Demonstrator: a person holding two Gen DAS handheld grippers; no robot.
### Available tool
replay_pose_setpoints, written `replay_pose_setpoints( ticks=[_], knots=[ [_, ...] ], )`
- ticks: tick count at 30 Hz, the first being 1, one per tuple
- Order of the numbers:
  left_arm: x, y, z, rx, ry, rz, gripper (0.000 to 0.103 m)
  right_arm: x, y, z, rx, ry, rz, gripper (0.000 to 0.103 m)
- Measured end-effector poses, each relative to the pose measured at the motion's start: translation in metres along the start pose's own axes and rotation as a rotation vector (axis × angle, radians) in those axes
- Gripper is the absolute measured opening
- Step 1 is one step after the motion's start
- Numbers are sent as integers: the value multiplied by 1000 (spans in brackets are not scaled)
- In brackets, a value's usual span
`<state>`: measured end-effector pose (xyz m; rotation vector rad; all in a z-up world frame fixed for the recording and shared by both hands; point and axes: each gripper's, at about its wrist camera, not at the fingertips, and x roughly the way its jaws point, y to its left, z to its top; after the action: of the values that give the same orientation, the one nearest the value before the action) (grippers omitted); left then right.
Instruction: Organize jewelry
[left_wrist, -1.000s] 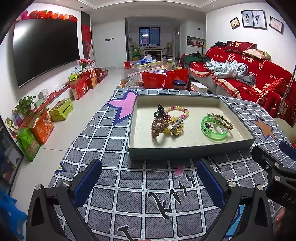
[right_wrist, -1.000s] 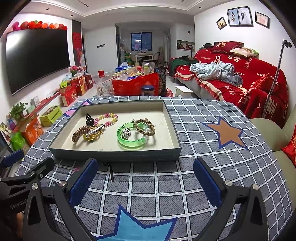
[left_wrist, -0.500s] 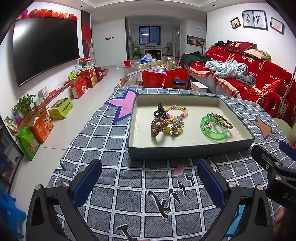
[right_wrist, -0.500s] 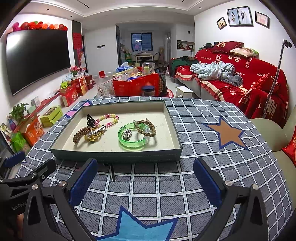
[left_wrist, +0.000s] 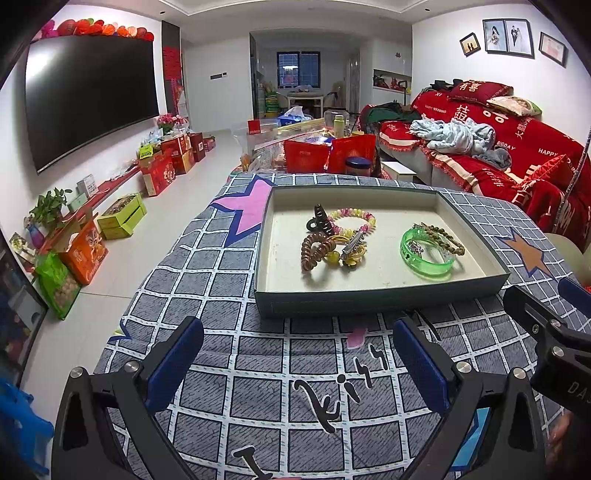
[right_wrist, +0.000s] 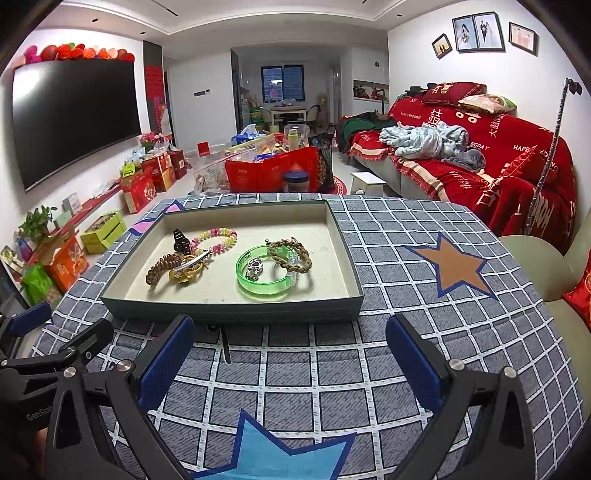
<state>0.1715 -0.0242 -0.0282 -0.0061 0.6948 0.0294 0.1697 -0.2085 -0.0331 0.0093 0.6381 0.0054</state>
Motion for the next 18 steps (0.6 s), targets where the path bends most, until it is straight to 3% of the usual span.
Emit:
replay_pose_setpoints(
  ticks=[18],
  knots=[
    [0, 0, 0, 0, 2, -1, 103, 0, 3, 2, -1, -2, 1, 103]
  ],
)
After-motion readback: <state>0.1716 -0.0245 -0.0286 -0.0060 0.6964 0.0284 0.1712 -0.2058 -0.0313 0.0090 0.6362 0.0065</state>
